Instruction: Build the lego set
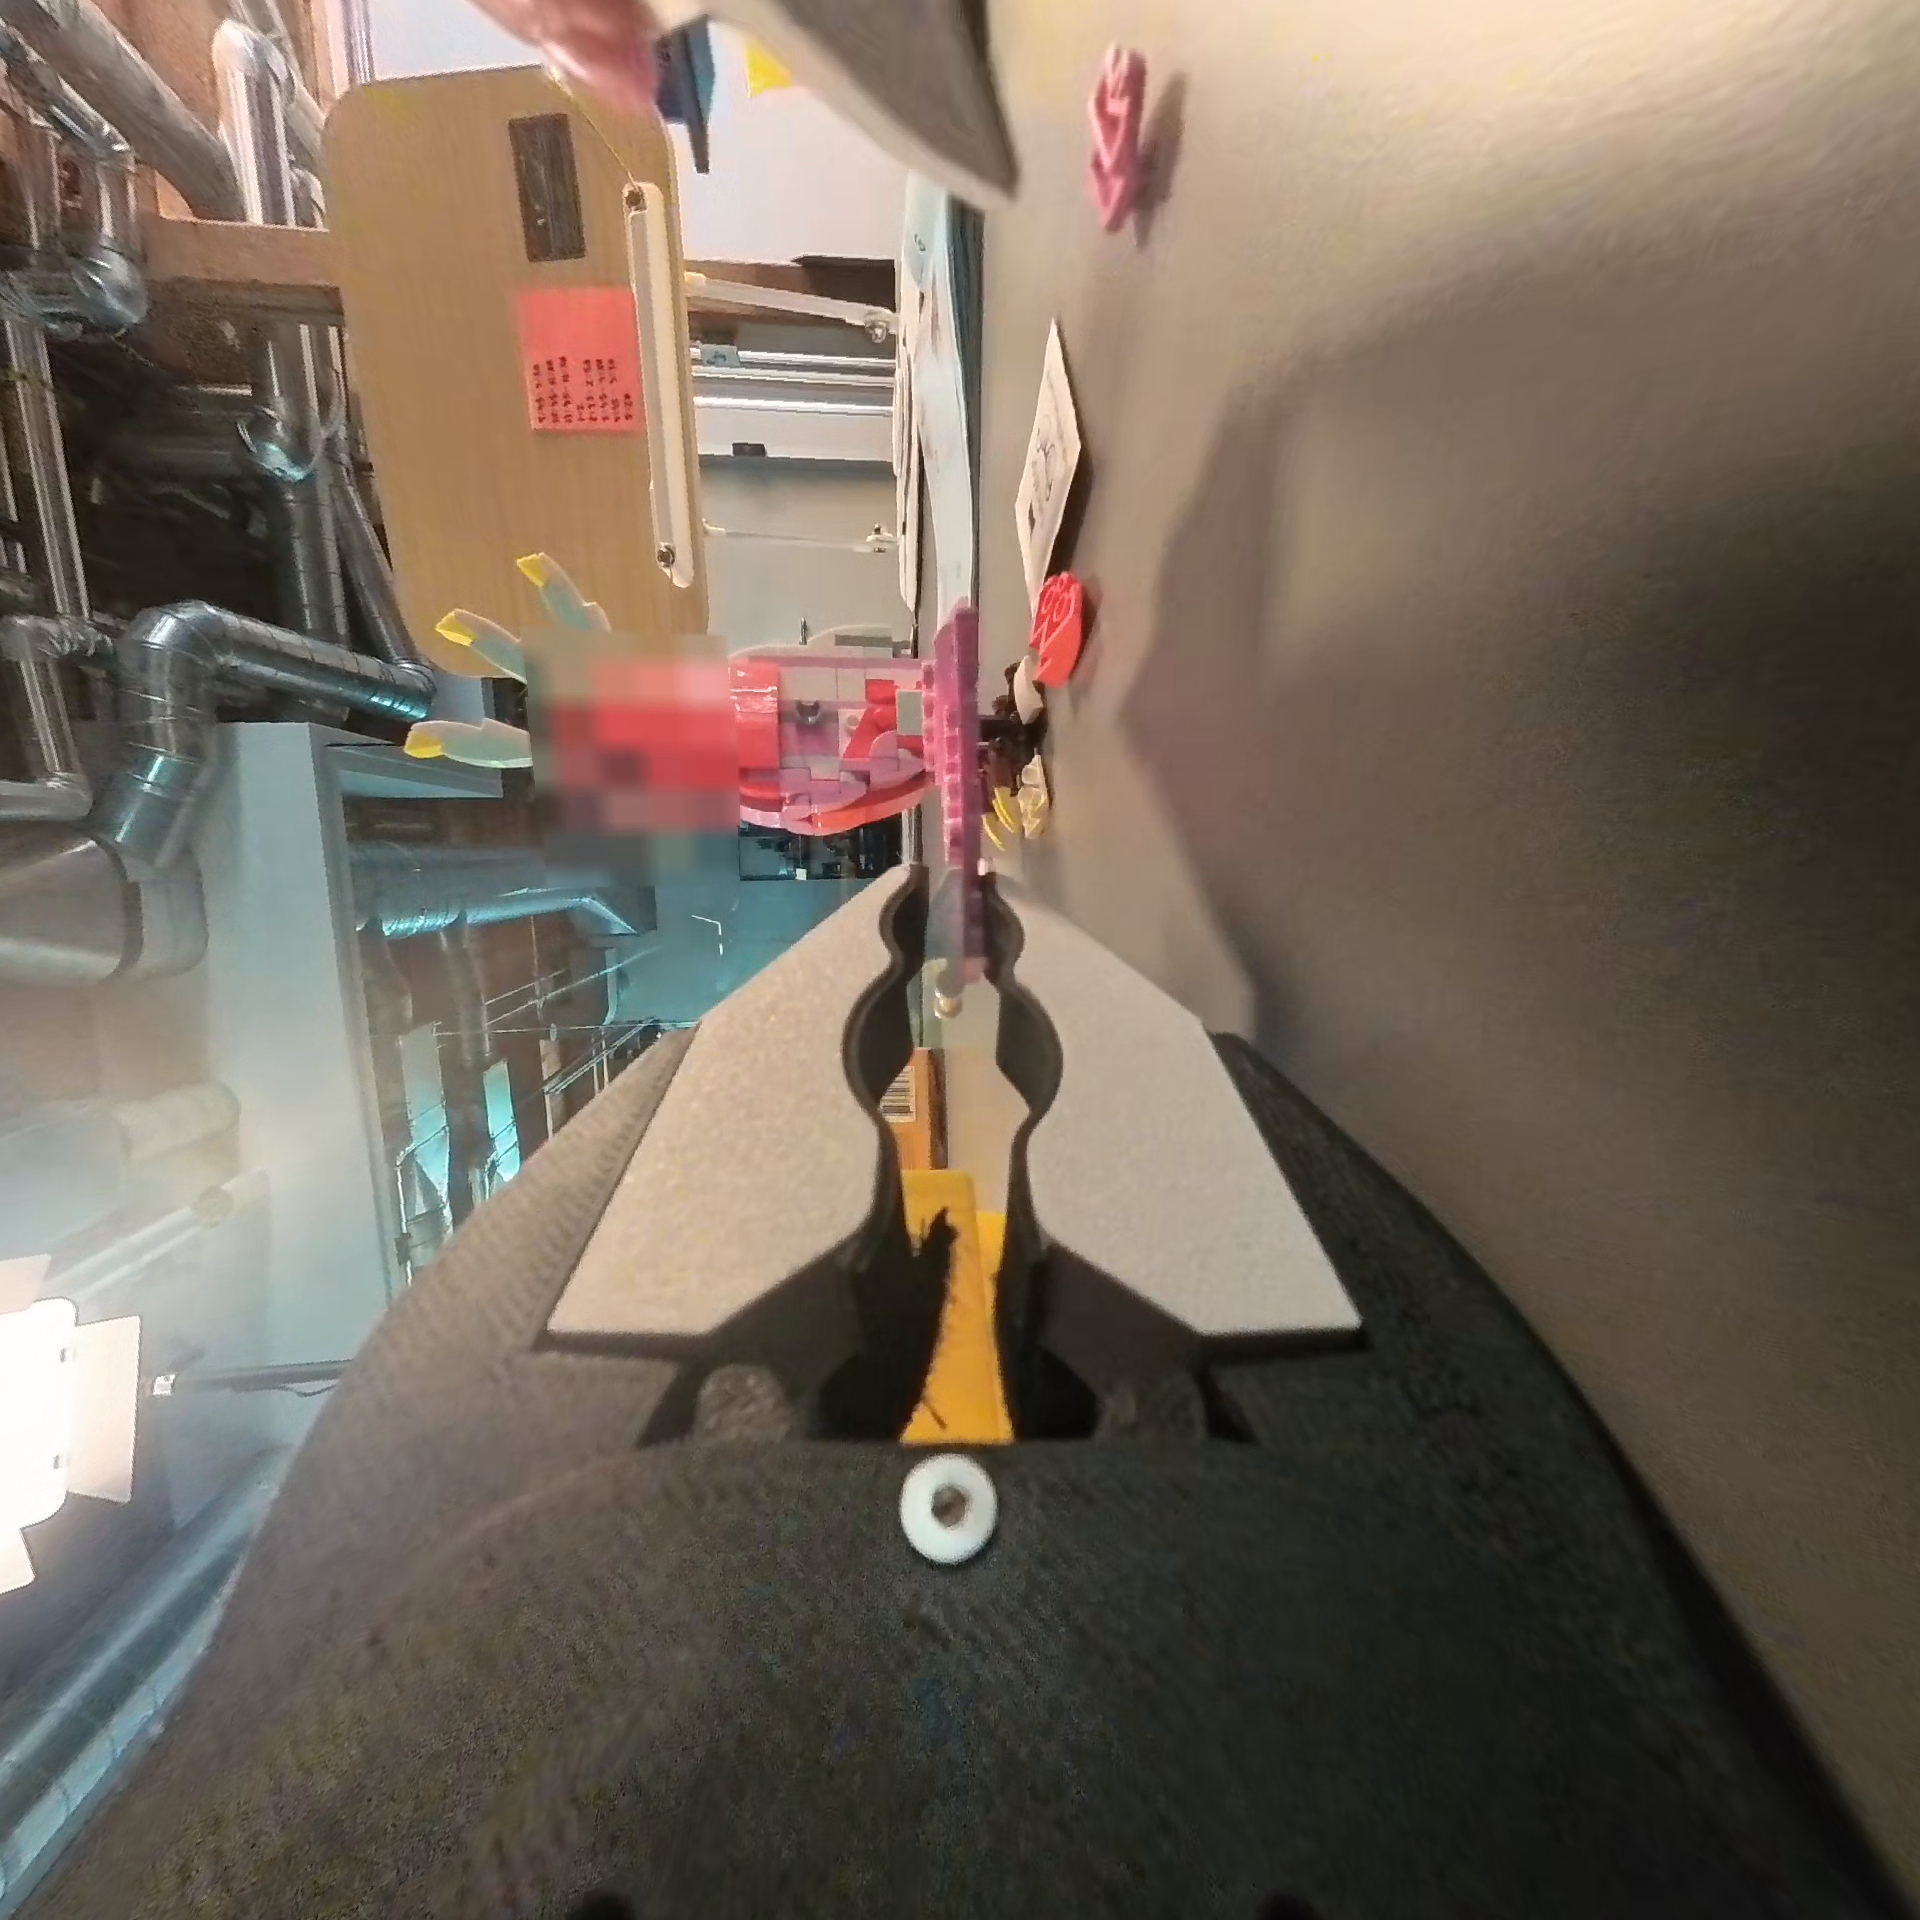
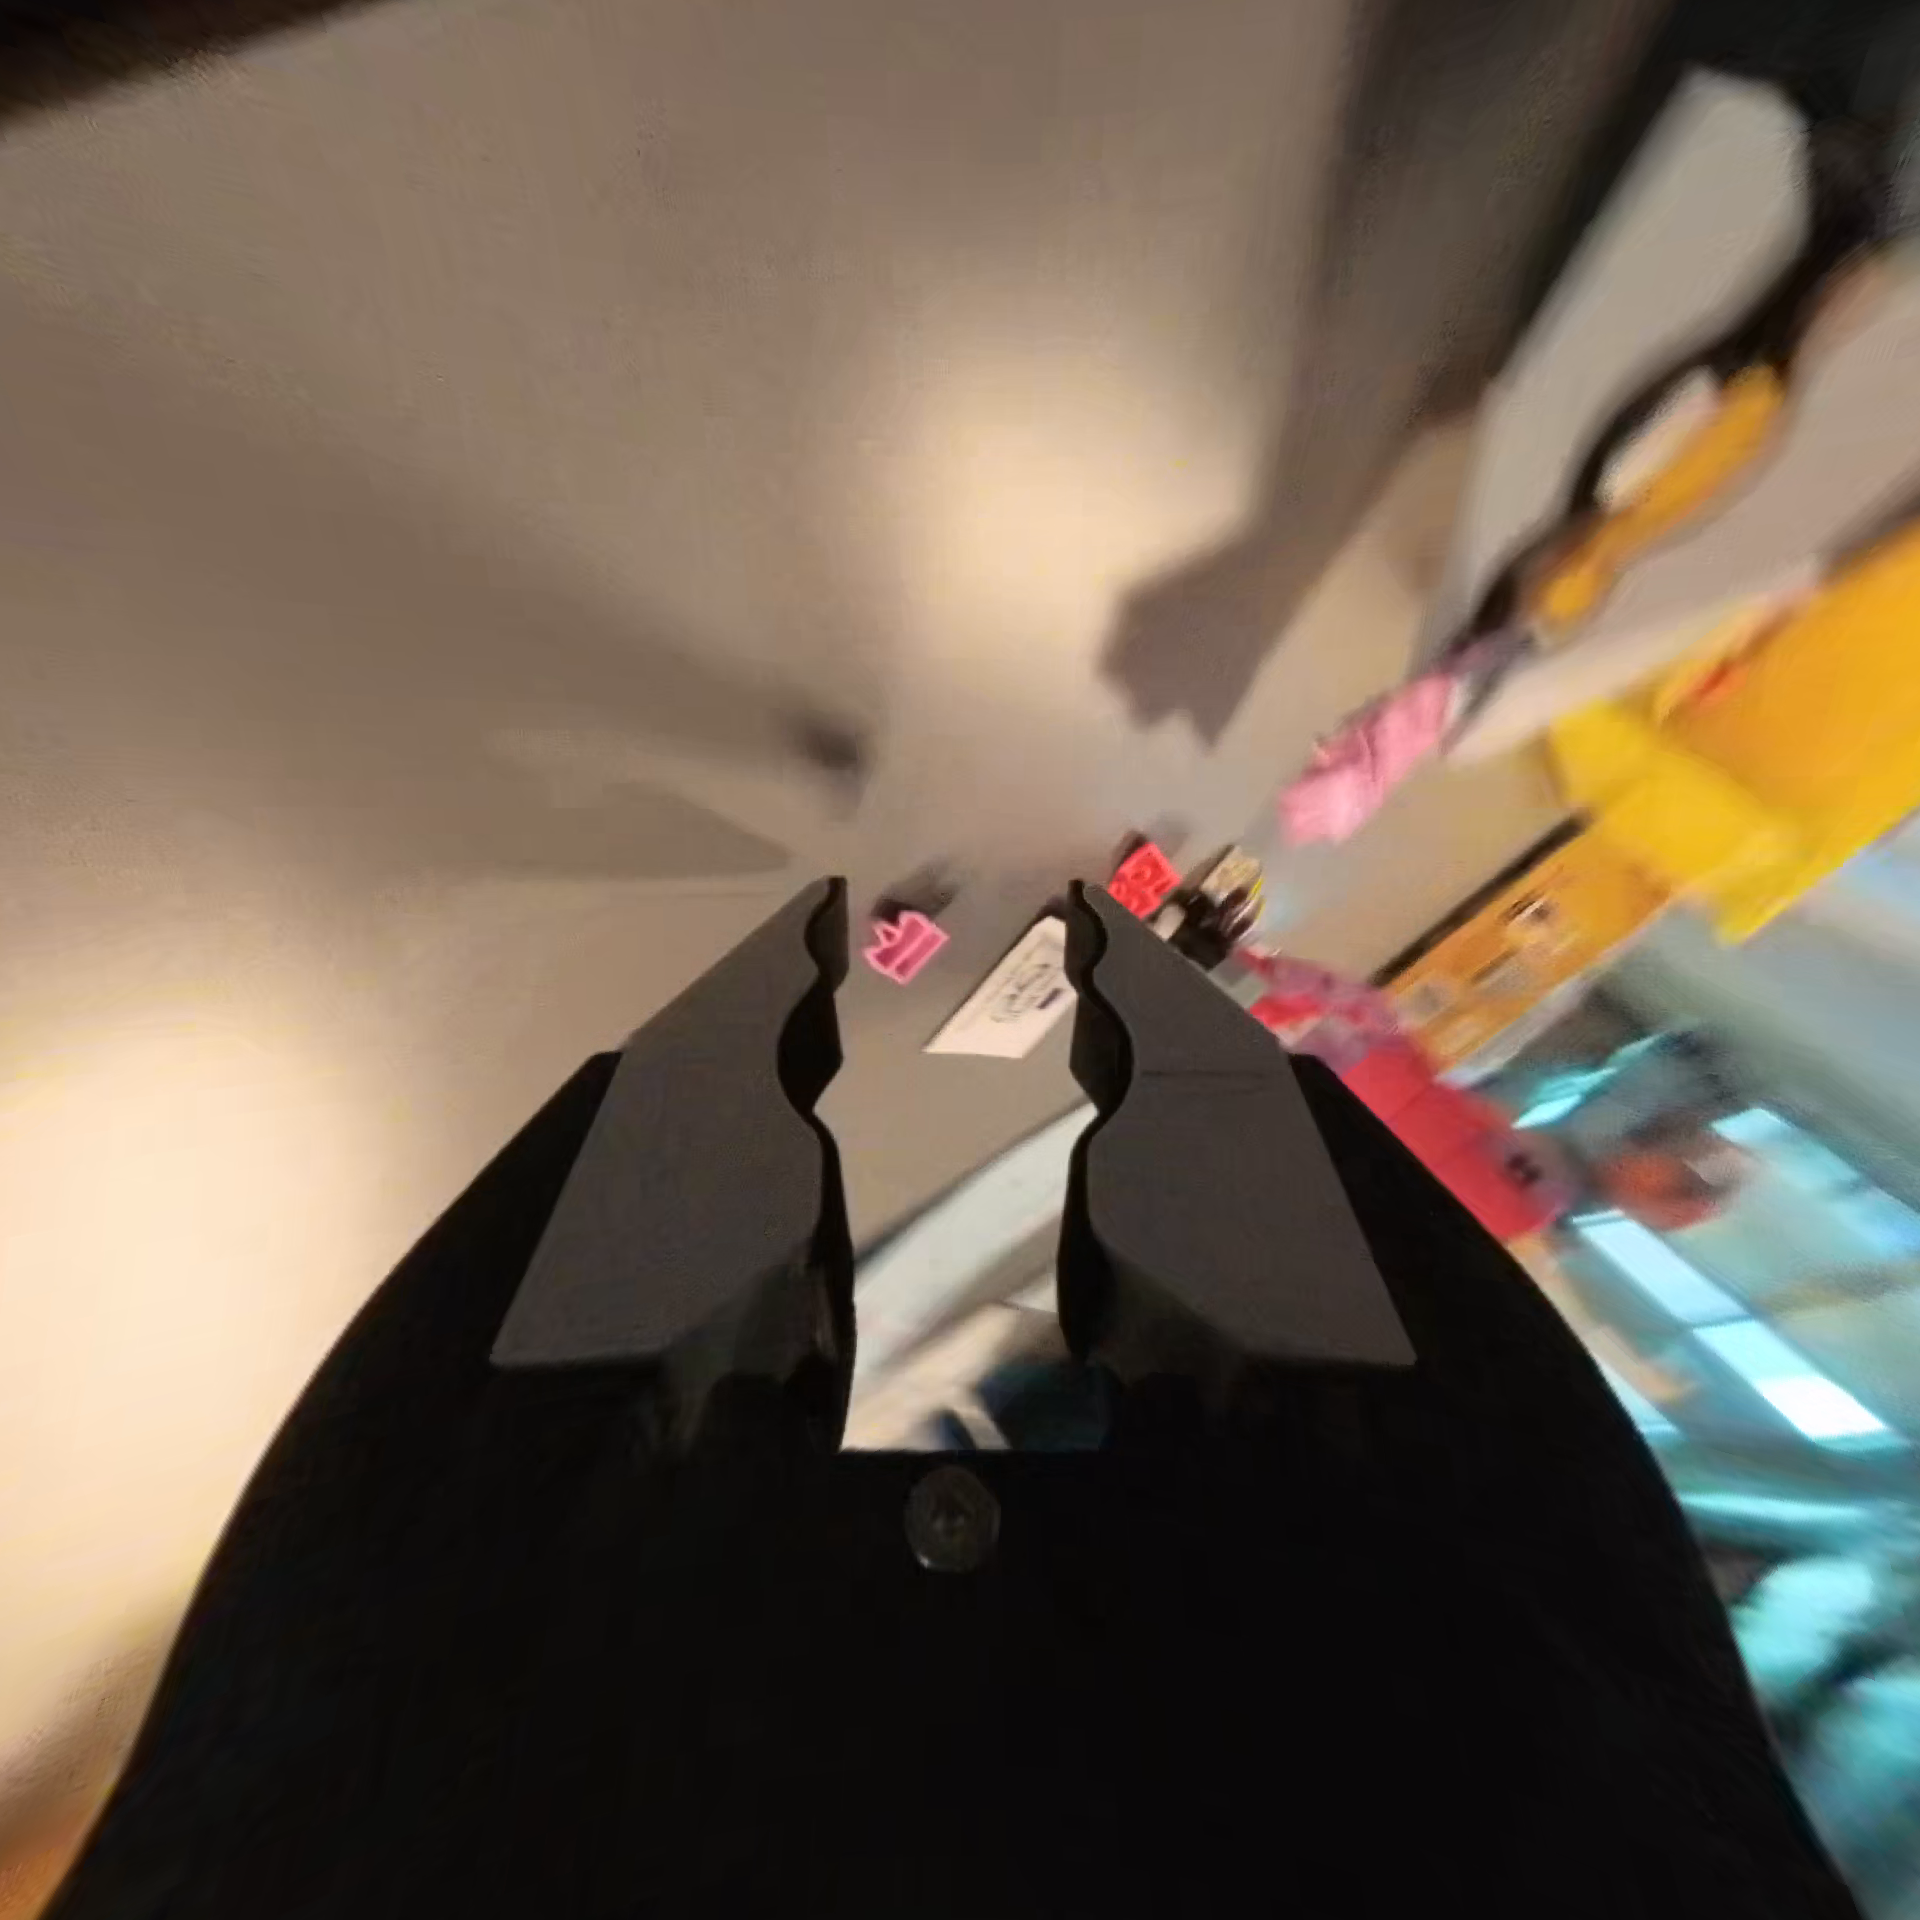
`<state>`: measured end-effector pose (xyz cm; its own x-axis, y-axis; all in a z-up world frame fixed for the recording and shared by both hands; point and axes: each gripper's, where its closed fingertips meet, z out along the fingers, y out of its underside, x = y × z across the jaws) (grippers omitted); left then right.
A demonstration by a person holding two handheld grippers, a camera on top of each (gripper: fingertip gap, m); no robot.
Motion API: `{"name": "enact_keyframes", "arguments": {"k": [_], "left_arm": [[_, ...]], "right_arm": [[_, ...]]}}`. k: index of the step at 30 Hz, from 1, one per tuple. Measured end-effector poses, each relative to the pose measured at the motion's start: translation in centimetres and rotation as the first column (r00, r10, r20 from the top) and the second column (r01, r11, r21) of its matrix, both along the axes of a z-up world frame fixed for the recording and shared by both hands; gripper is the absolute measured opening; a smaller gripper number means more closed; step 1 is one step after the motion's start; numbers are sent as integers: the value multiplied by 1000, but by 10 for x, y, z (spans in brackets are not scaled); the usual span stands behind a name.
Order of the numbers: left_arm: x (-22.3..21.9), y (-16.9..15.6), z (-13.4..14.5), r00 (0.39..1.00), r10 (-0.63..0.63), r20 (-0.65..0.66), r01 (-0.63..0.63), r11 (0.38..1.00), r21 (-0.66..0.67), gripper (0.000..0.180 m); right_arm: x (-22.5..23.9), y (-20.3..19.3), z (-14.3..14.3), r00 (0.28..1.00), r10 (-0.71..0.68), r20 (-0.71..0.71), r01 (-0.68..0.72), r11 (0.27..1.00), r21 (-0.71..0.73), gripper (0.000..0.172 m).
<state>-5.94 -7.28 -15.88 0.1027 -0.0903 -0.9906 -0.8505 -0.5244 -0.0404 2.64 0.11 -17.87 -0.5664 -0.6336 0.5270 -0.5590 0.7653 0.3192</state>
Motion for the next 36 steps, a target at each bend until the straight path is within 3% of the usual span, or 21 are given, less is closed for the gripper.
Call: {"name": "enact_keyframes", "arguments": {"k": [2, 4, 6, 10, 14, 17, 20, 22, 25, 26, 28, 31, 36], "left_arm": [[0, 0, 0, 1000, -2, 2, 2, 1000, 2, 8], [1, 0, 0, 1000, -6, 4, 6, 1000, 2, 8], [2, 0, 0, 1000, -10, 4, 10, 1000, 1, 8], [2, 0, 0, 1000, -12, 7, 12, 1000, 4, 8], [2, 0, 0, 1000, -11, 10, 11, 1000, 3, 8], [2, 0, 0, 1000, -10, 14, 10, 1000, 4, 8], [2, 0, 0, 1000, -11, 17, 11, 1000, 4, 8], [2, 0, 0, 1000, -12, 17, 12, 1000, 4, 8], [2, 0, 0, 1000, -12, 17, 12, 1000, 5, 8], [2, 0, 0, 1000, -12, 17, 12, 1000, 5, 8], [2, 0, 0, 1000, -11, 16, 11, 1000, 4, 8], [2, 0, 1, 1000, -10, 14, 10, 1000, 5, 8], [3, 0, 1, 1000, -12, 10, 12, 1000, 6, 8]], "right_arm": [[-2, 0, 8, 962, -234, 139, 261, 937, -231, 38], [-7, 12, 7, 837, -444, 319, 538, 774, -334, 41], [-9, 21, 4, 706, -531, 468, 704, 600, -380, 40], [-10, 25, -4, 531, -510, 677, 846, 365, -388, 39], [-15, 27, -12, 303, -432, 849, 953, 141, -268, 35], [-20, 25, -12, 235, -389, 891, 972, 70, -226, 26], [-20, 24, -13, 300, -430, 852, 954, 152, -259, 12], [-23, 24, -6, 447, -478, 756, 894, 274, -356, 9], [-30, 25, 5, 758, -511, 406, 652, 598, -465, 8], [-31, 24, 8, 842, -478, 251, 539, 718, -441, 8], [-30, 23, 7, 934, -355, -29, 333, 899, -284, 8], [-26, 17, -4, 954, -179, -240, 162, 983, -87, 9], [-17, 15, -4, 948, -127, -294, 109, 991, -76, 9]]}}
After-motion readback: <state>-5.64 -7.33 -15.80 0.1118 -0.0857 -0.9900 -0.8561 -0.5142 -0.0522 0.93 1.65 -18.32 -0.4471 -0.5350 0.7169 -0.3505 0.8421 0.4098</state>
